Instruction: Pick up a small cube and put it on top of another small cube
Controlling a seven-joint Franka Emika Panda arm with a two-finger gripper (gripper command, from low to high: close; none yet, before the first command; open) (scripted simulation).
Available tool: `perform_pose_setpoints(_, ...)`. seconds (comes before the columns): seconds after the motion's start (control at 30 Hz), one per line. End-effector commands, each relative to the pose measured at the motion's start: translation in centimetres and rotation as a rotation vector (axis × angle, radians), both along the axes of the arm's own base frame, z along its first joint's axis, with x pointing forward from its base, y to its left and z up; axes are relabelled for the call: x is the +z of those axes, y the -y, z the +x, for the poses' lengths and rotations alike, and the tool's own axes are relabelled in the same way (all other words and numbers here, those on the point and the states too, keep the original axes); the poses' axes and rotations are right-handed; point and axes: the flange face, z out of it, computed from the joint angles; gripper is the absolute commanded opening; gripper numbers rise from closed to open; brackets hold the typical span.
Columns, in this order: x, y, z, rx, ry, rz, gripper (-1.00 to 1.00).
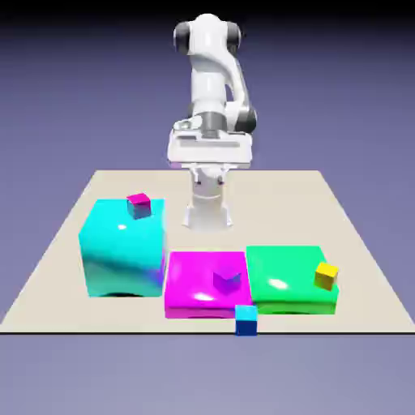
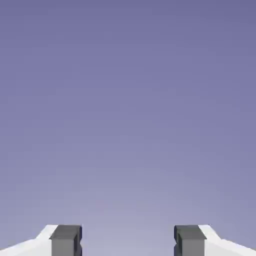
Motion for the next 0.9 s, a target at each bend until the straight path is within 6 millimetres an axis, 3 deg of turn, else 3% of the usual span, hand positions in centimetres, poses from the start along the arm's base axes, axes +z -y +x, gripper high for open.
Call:
perform_pose_setpoints(0.0,-0.6,-0.3,0.9,-0.002,-0.035,-0.002,0.0)
perform_pose_setpoints(0.23,-5.5,-2.5,6.6,-0.019,-0.275,-0.008,0.0)
perform_pose_setpoints(0.47,-11.9,-4.8,11.3,-0.042,-0.512,-0.004,0.0)
perform_pose_setpoints(0.87,-24.7,-8.8,16.1,-0.096,-0.902,0.03,0.0)
